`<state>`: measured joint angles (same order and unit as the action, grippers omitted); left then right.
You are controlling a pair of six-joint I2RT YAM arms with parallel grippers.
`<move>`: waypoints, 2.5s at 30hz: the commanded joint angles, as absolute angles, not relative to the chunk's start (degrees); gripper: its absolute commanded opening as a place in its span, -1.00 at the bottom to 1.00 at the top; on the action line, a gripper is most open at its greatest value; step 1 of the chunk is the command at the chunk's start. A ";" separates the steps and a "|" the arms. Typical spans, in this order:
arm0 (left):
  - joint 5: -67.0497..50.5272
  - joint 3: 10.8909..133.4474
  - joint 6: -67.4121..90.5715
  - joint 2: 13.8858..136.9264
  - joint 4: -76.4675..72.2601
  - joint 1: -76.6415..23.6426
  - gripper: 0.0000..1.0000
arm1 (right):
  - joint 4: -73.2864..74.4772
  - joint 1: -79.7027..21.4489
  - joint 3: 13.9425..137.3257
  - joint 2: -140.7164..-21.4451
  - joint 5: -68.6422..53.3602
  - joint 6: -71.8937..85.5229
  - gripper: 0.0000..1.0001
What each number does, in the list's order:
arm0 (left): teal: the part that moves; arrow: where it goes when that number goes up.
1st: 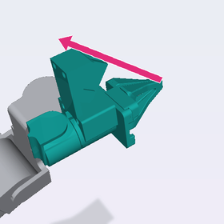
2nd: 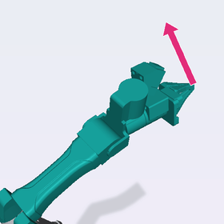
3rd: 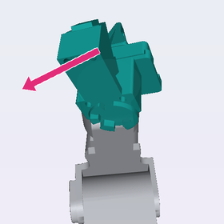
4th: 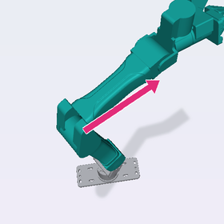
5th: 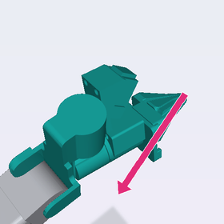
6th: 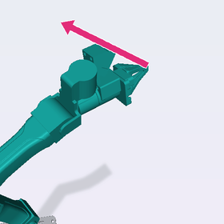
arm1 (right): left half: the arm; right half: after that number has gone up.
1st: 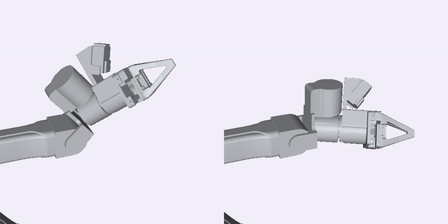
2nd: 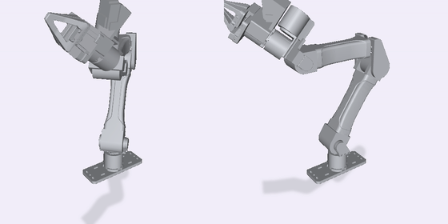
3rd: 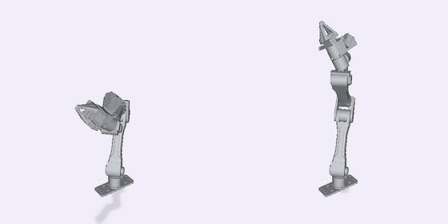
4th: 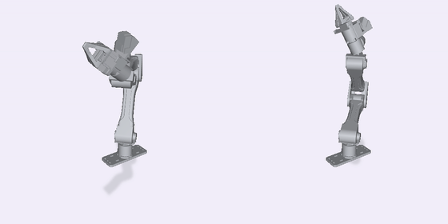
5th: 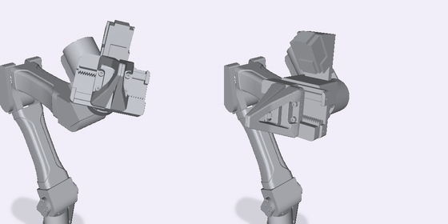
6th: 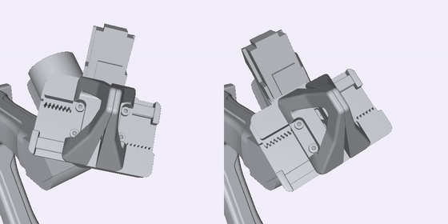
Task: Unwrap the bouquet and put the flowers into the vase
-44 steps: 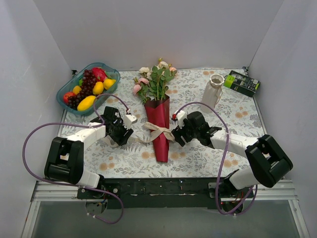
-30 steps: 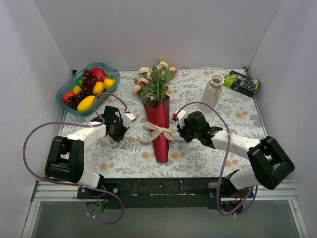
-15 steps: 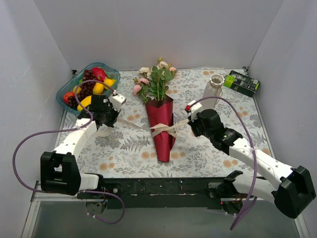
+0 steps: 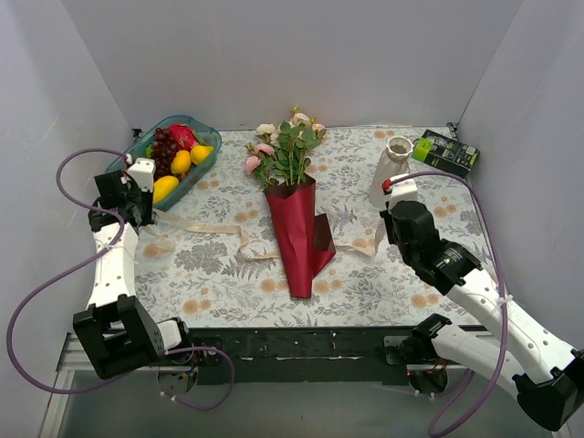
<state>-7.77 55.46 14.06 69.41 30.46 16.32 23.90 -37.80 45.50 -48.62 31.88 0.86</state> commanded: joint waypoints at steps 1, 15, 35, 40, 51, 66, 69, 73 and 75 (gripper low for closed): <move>-8.79 59.15 12.92 68.38 32.43 22.66 -1.00 | 31.18 -36.39 49.04 -46.59 46.74 5.00 -0.97; -28.72 68.63 11.07 66.35 47.52 26.81 0.97 | 31.56 -32.43 52.11 -43.77 43.78 2.99 0.95; -42.54 65.22 25.58 80.32 30.61 -12.30 0.96 | 20.32 -34.80 51.95 -41.93 24.44 0.18 0.96; -44.29 64.95 22.42 90.76 28.04 -14.67 0.96 | 19.07 -34.80 49.31 -39.38 20.57 -2.81 0.96; -47.46 72.77 20.83 105.20 21.89 -16.00 0.96 | 19.25 -34.89 49.22 -38.49 15.74 -3.51 0.96; -50.89 74.97 17.23 110.30 21.01 -16.61 0.94 | 19.16 -34.89 50.36 -38.76 12.66 -3.16 0.96; -50.89 75.76 17.05 111.00 21.00 -16.96 0.90 | 19.34 -34.89 50.62 -38.41 12.48 -3.16 0.96; -51.06 77.17 16.53 111.62 22.23 -17.49 0.75 | 19.42 -34.89 50.54 -38.06 12.22 -2.90 0.96; -51.06 77.61 16.52 111.88 22.76 -17.49 0.56 | 19.42 -34.89 50.45 -38.06 12.04 -2.81 0.96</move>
<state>-49.17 74.63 18.04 112.66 22.55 -16.99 22.04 -34.63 48.58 -38.83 12.88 -2.98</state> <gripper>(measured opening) 0.841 0.982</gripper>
